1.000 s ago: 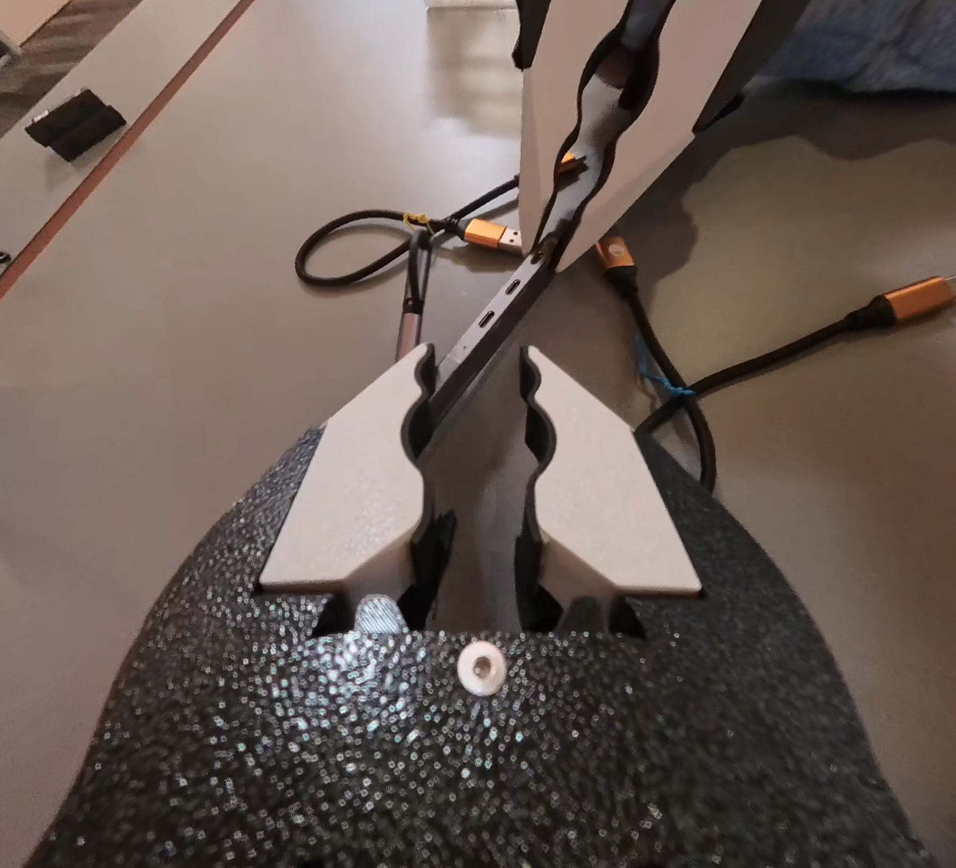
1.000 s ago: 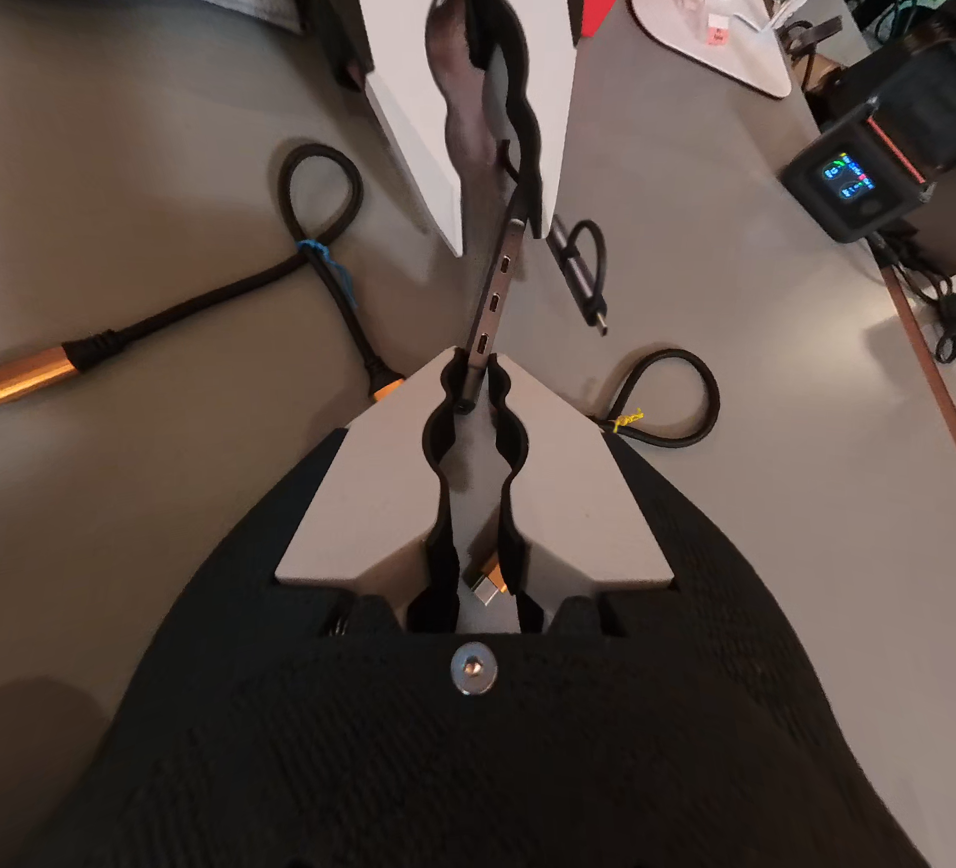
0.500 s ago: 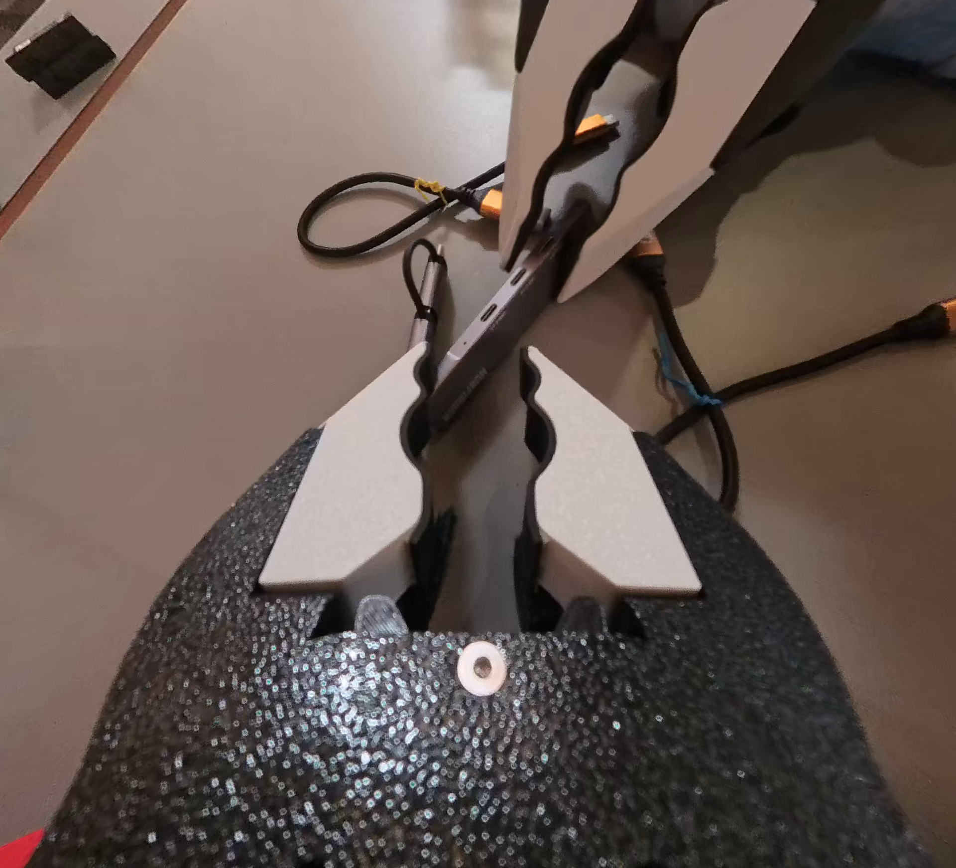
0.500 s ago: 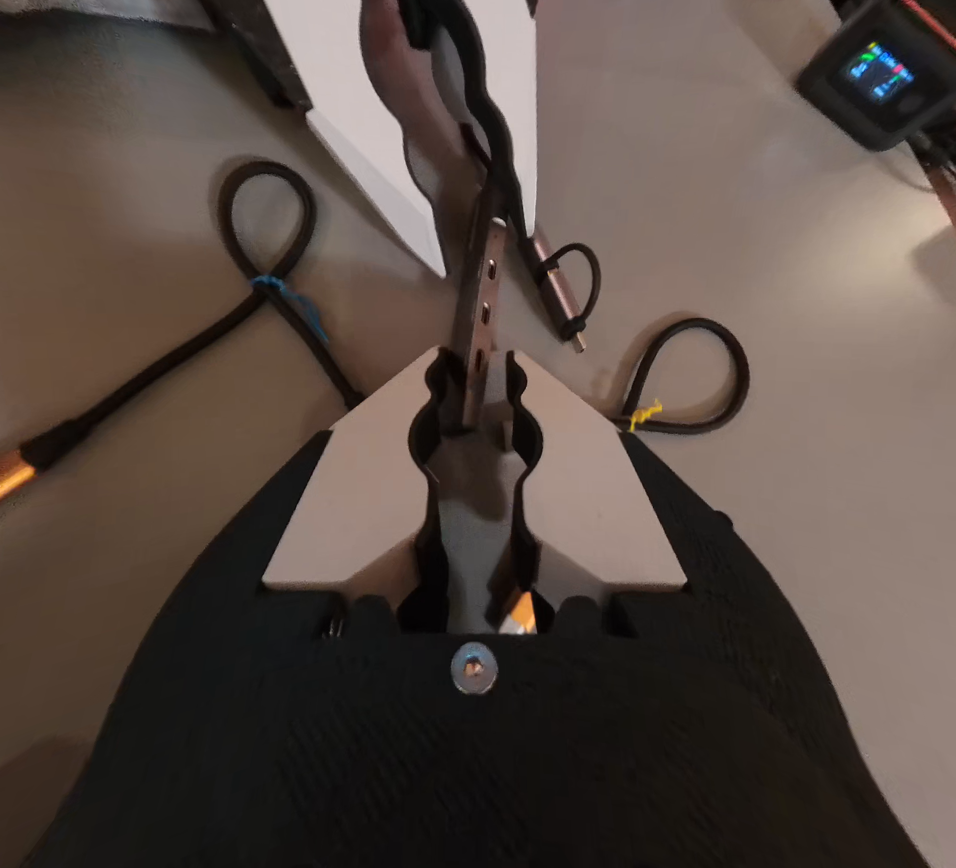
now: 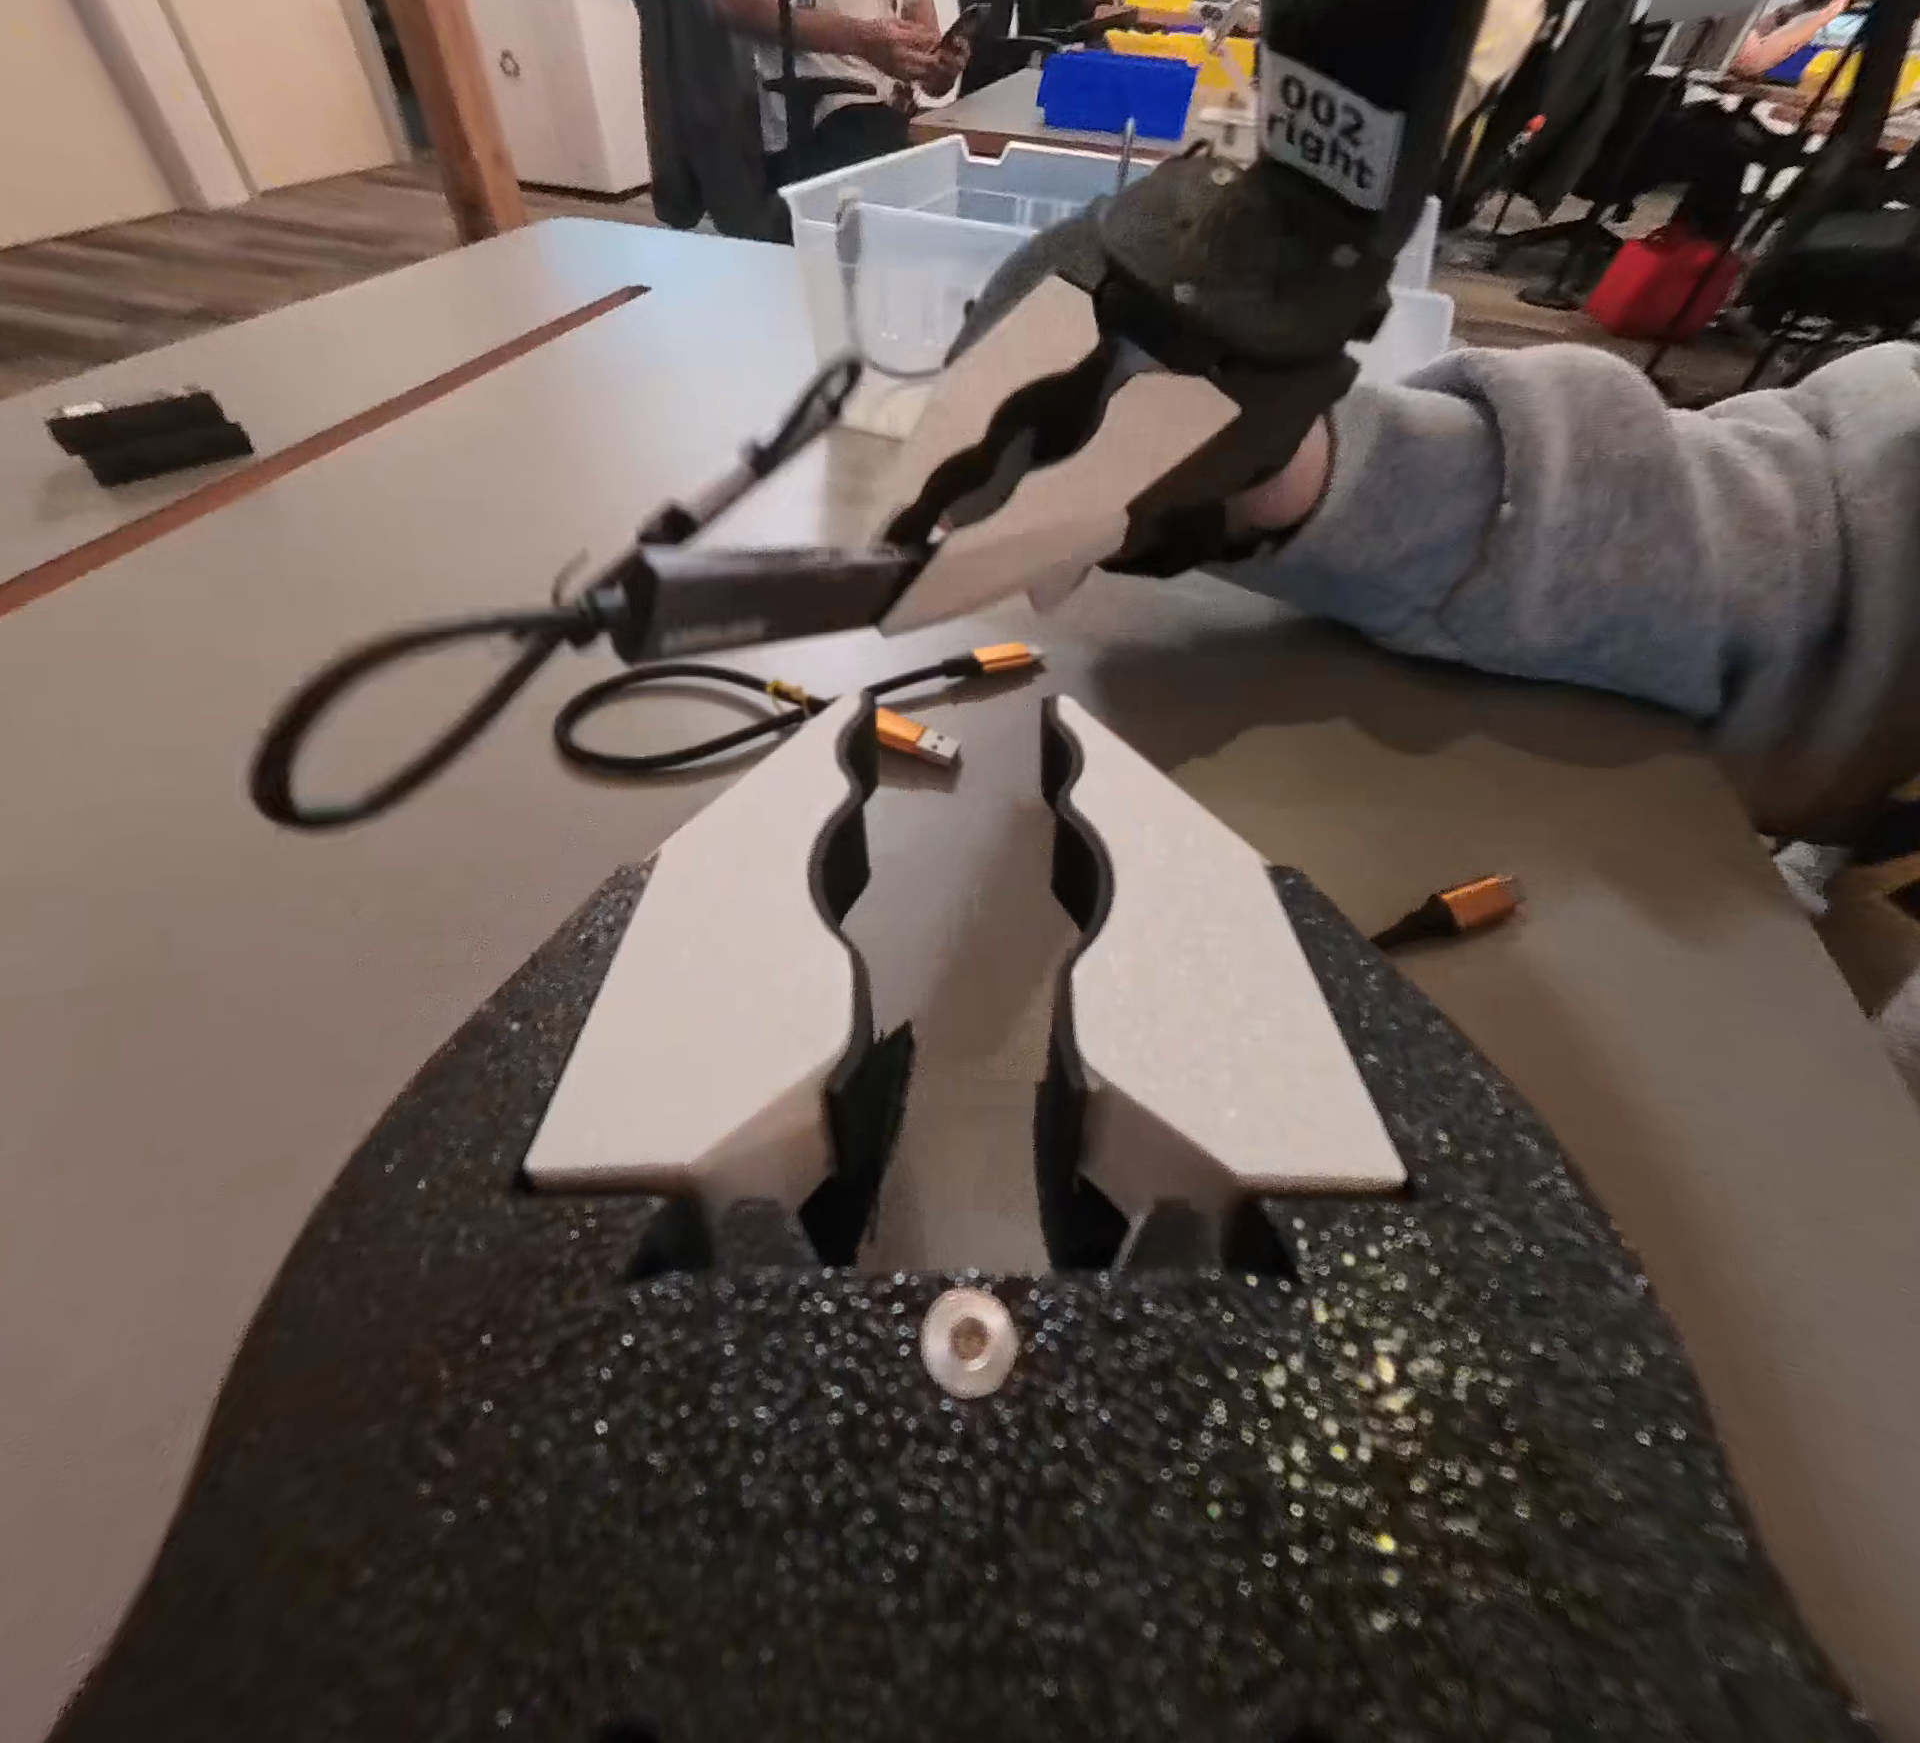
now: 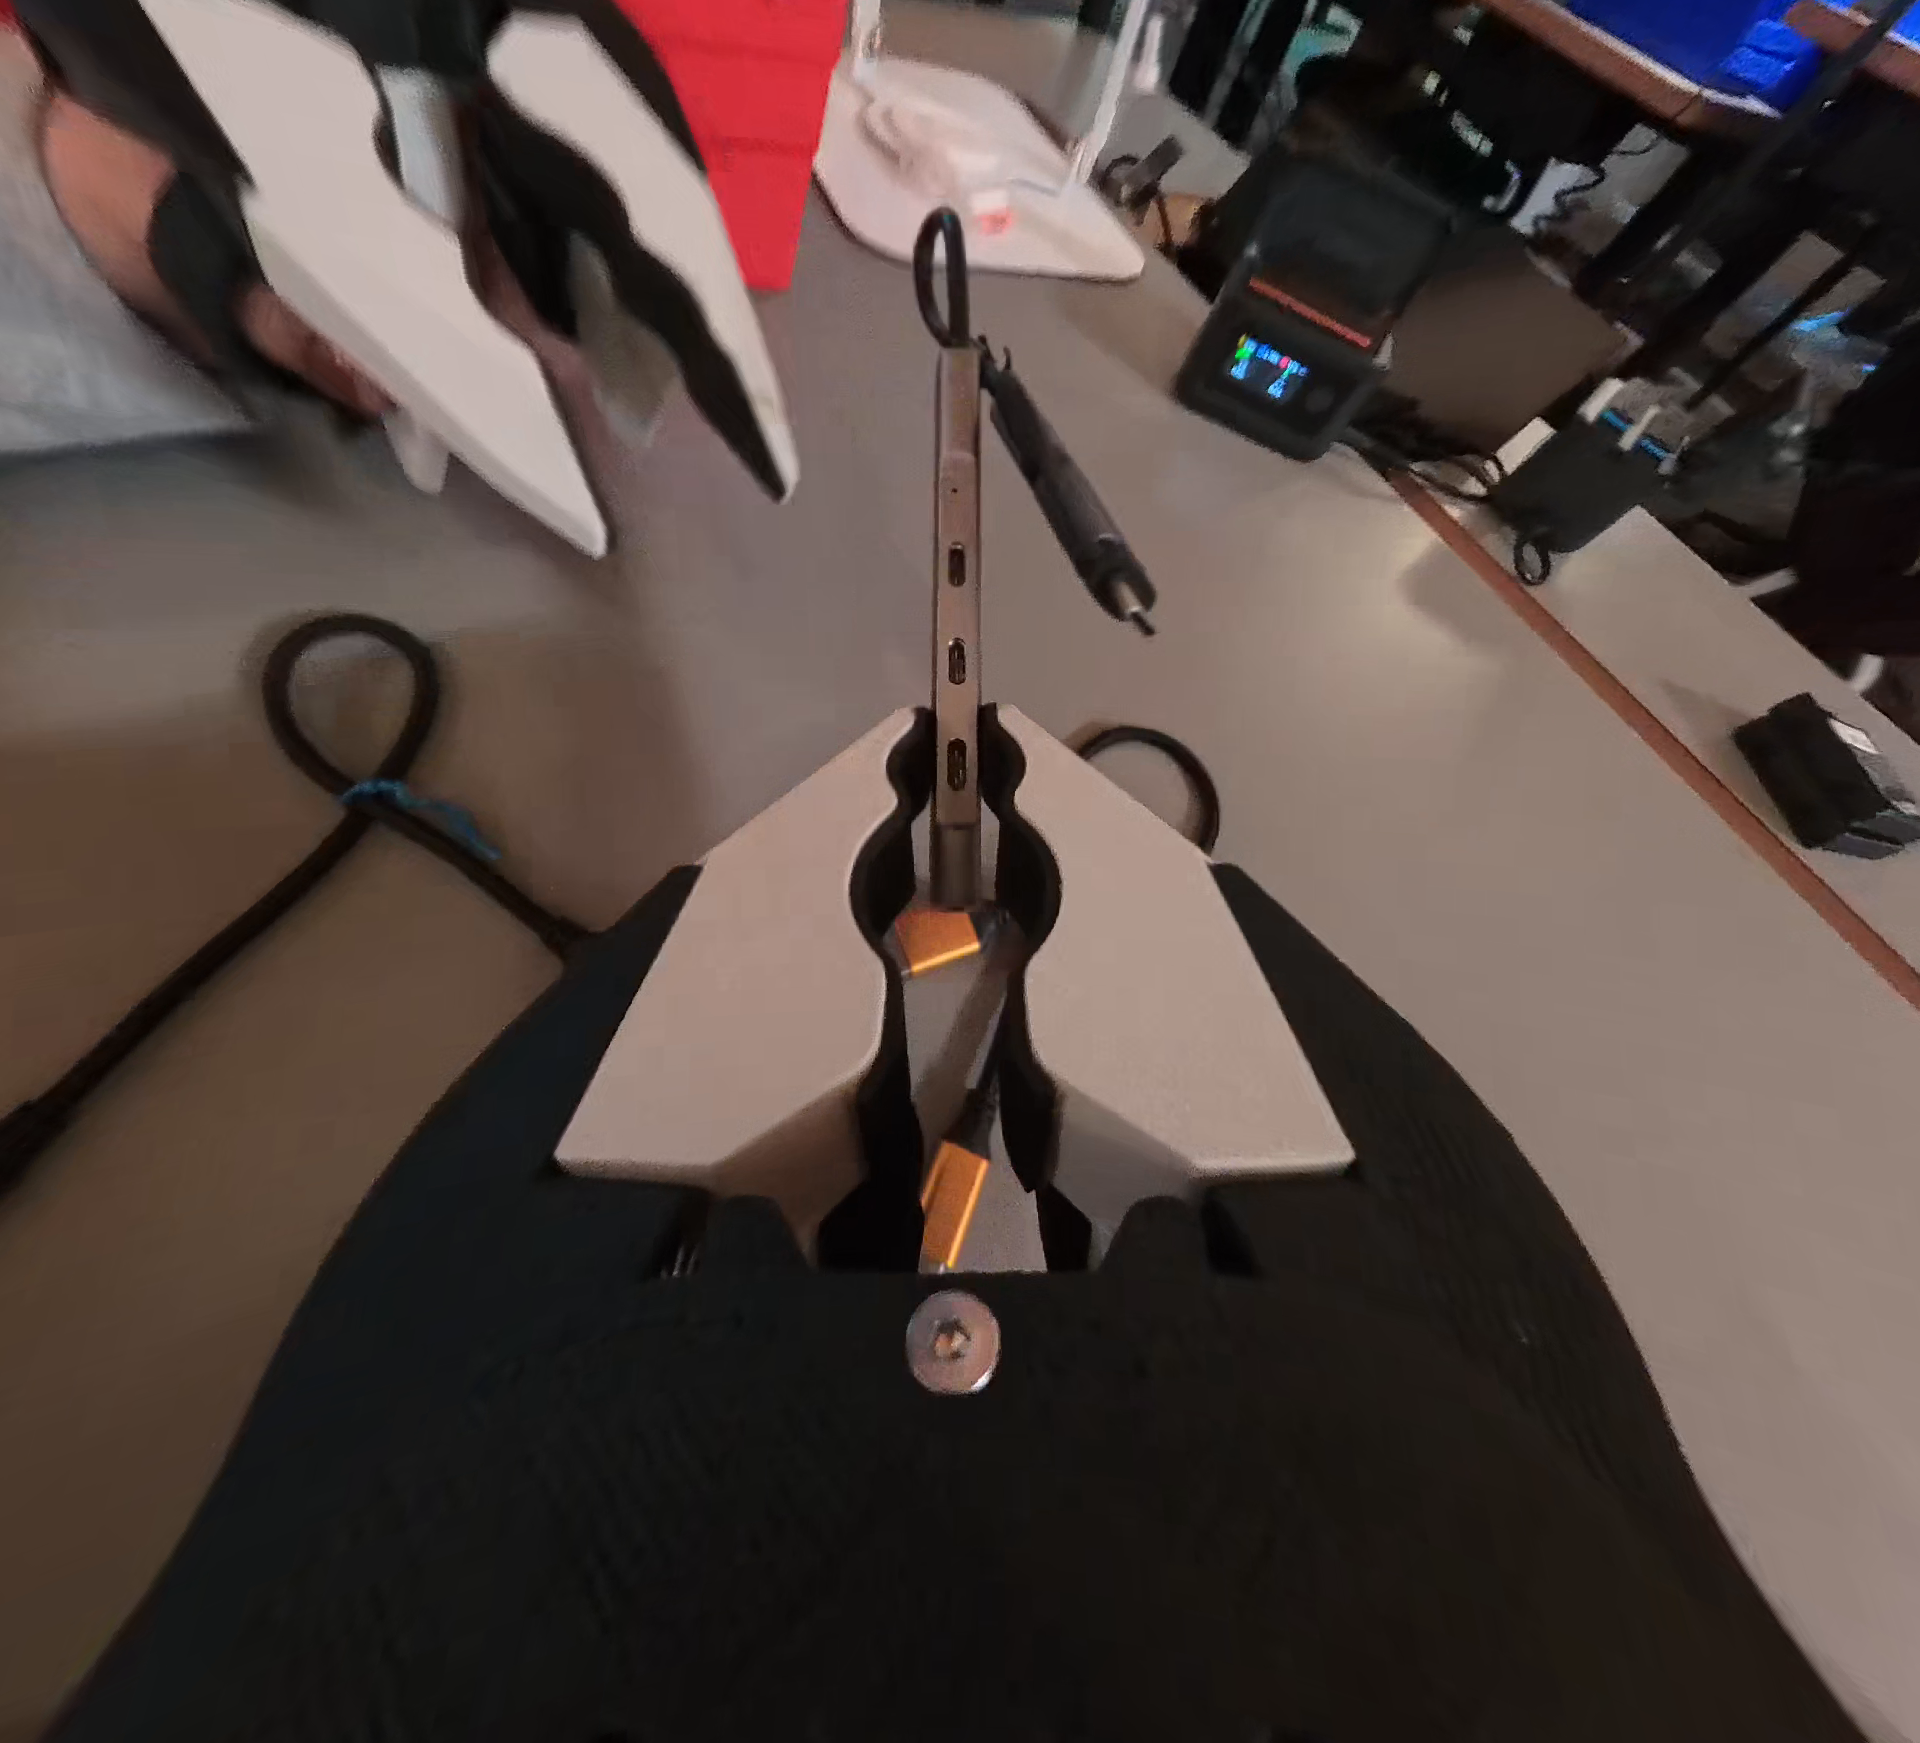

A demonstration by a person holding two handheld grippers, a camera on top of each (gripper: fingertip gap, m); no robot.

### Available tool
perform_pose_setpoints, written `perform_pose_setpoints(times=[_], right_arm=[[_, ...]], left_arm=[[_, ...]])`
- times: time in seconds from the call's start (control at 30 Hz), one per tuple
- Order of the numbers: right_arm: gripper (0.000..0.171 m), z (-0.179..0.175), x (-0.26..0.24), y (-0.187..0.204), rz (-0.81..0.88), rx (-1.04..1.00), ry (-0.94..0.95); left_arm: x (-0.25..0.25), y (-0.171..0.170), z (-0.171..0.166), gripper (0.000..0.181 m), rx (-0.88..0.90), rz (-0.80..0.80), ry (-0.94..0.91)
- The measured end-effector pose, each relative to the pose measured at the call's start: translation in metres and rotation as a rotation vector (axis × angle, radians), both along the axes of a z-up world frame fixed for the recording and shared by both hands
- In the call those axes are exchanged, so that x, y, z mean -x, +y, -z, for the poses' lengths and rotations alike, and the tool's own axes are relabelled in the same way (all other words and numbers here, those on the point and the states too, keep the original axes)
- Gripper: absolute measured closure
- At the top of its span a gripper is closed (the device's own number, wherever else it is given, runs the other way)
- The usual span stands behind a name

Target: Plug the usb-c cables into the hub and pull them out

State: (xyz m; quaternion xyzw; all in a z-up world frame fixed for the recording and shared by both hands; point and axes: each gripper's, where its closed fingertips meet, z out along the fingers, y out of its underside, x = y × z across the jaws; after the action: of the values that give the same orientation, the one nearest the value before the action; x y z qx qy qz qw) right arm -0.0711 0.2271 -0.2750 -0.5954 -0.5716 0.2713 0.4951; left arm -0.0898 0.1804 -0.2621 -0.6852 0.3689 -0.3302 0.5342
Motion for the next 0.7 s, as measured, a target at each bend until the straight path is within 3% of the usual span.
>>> perform_pose_setpoints(times=[0.13, 0.33, 0.5, 0.57, 0.7], right_arm=[[0.164, -0.024, 0.001, -0.027, -0.192, 0.157, 0.173], [0.164, -0.024, 0.004, -0.061, -0.397, 0.241, 0.173], [0.163, -0.022, 0.004, -0.072, -0.457, 0.262, 0.159], [0.164, -0.02, 0.004, -0.072, -0.464, 0.267, 0.152], [0.164, -0.018, 0.005, -0.073, -0.462, 0.281, 0.145]], left_arm=[[-0.008, -0.003, 0.007, 0.153, 0.117, 0.058, -0.052], [-0.012, -0.019, -0.036, 0.149, 0.103, 0.198, -0.359], [-0.021, -0.026, -0.026, 0.157, 0.142, 0.253, -0.304], [-0.025, -0.028, -0.02, 0.171, 0.137, 0.258, -0.256], [-0.024, -0.026, -0.017, 0.173, 0.081, 0.229, -0.207]])
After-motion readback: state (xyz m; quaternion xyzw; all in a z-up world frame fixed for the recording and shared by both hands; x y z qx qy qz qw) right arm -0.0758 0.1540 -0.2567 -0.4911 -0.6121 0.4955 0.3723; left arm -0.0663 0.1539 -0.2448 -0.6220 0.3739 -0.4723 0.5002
